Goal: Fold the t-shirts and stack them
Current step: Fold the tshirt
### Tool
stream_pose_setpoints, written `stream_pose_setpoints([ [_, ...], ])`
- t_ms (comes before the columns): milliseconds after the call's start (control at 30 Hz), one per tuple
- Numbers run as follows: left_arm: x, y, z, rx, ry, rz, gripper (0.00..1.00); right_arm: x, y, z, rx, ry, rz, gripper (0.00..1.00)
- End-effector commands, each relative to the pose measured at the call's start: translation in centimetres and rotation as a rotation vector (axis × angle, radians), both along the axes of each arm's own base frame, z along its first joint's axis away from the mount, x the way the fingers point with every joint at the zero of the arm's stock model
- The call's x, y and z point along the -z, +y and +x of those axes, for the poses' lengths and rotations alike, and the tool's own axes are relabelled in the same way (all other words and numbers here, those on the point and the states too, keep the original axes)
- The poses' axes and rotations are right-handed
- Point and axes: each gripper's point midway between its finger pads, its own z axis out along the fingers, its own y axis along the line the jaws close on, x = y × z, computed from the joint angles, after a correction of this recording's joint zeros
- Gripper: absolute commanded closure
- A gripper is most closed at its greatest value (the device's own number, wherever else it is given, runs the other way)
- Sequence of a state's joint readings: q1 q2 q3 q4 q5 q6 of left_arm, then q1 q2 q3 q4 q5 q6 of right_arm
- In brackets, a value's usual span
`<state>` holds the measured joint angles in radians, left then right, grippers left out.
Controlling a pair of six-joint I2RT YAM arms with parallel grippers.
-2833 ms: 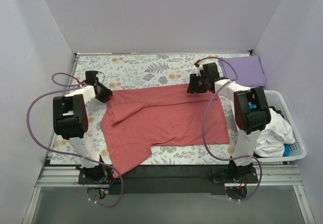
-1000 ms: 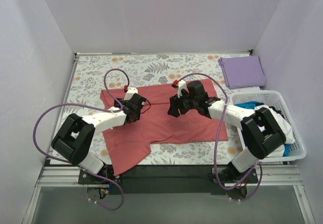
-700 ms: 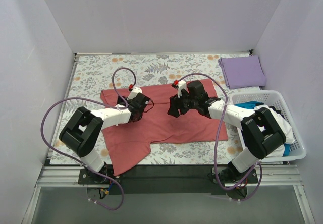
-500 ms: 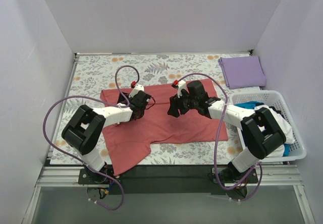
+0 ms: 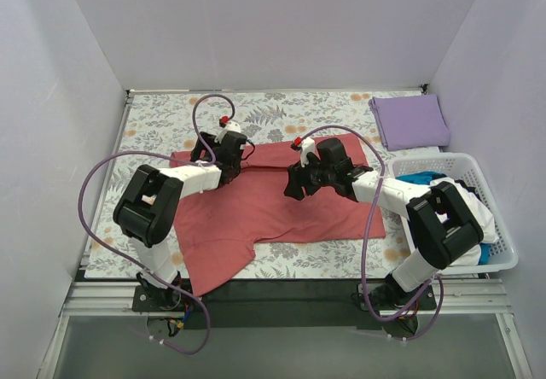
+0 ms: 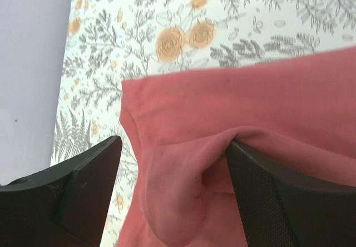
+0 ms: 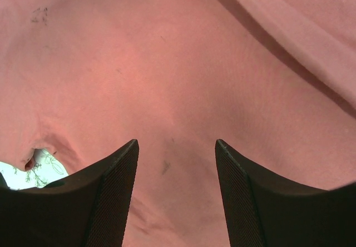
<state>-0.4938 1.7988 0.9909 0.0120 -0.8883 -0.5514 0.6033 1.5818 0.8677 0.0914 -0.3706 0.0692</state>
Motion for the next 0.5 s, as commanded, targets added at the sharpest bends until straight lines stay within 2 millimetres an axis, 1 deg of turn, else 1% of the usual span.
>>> stream_pose_setpoints([
  [0, -2.6, 0.0, 2.8, 0.022, -0.075, 0.004, 0.26, -0.4, 0.7, 0.3, -0.040, -0.032, 0.025, 0.37],
  [33, -2.9, 0.1, 3.3, 0.024, -0.081, -0.002, 0.25, -0.5, 0.8, 0.3, -0.046, -0.035, 0.029, 0.37],
  [133, -2.8, -0.2, 4.6, 0.043, -0.078, -0.025, 0.25, -0.9, 1.4, 0.6, -0.065, -0.037, 0.043, 0.39],
  [167, -2.7, -0.6, 5.2, 0.063, -0.072, -0.037, 0.24, -1.2, 1.7, 0.9, -0.069, -0.040, 0.051, 0.39],
  [267, -2.4, -0.6, 6.2, 0.054, -0.069, -0.053, 0.23, -1.6, 2.5, 1.0, -0.096, -0.042, 0.065, 0.41],
  [333, -2.2, -0.6, 6.4, 0.037, -0.059, -0.075, 0.22, -1.6, 2.9, 1.0, -0.111, -0.047, 0.067, 0.42],
  [367, -2.9, -1.0, 6.9, 0.033, -0.074, -0.107, 0.22, -1.7, 3.2, 1.1, -0.116, -0.051, 0.070, 0.43],
  [400, -2.2, -1.4, 6.4, 0.025, -0.049, -0.166, 0.22, -2.1, 3.6, 1.1, -0.129, -0.061, 0.074, 0.43],
  [467, -3.0, -1.7, 6.5, 0.017, -0.065, -0.240, 0.21, -1.9, 4.1, 1.1, -0.139, -0.059, 0.073, 0.43],
])
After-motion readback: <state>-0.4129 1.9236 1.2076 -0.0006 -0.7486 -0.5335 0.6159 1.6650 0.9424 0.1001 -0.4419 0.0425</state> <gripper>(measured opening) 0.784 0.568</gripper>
